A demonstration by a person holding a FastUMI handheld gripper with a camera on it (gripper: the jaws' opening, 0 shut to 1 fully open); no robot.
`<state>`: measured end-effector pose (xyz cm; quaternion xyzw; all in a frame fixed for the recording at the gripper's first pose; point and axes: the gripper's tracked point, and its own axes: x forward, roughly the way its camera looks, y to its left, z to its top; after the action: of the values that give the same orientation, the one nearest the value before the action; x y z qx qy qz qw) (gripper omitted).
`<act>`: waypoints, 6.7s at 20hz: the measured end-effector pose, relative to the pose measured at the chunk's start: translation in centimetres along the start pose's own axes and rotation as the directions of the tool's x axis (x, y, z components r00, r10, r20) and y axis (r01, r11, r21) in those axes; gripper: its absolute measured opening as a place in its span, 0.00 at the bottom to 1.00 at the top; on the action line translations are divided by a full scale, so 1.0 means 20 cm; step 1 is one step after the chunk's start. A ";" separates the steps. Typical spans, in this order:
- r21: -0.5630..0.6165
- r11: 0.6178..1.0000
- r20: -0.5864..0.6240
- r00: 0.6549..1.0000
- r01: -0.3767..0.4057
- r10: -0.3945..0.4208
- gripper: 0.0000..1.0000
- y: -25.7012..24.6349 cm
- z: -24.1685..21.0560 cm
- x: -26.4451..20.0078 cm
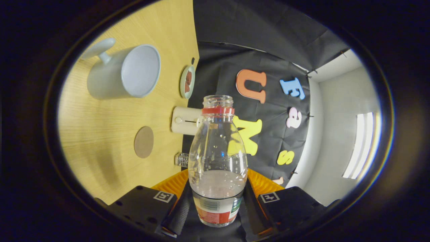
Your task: Take the bottle from table, then pour the juice into the cup, finally place the bottle on the coaster
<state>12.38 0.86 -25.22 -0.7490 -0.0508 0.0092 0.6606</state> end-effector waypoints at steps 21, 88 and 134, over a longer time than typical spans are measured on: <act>-0.100 0.994 0.021 0.999 0.048 -0.046 0.78 -0.05 0.00 0.00; -0.511 0.840 0.119 0.983 0.180 -0.138 0.78 -0.52 0.22 -0.02; 0.779 0.625 -0.142 0.984 0.047 0.103 0.78 -0.35 0.00 -0.07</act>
<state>10.55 1.53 -18.36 -0.3875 0.0274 -0.0243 0.9211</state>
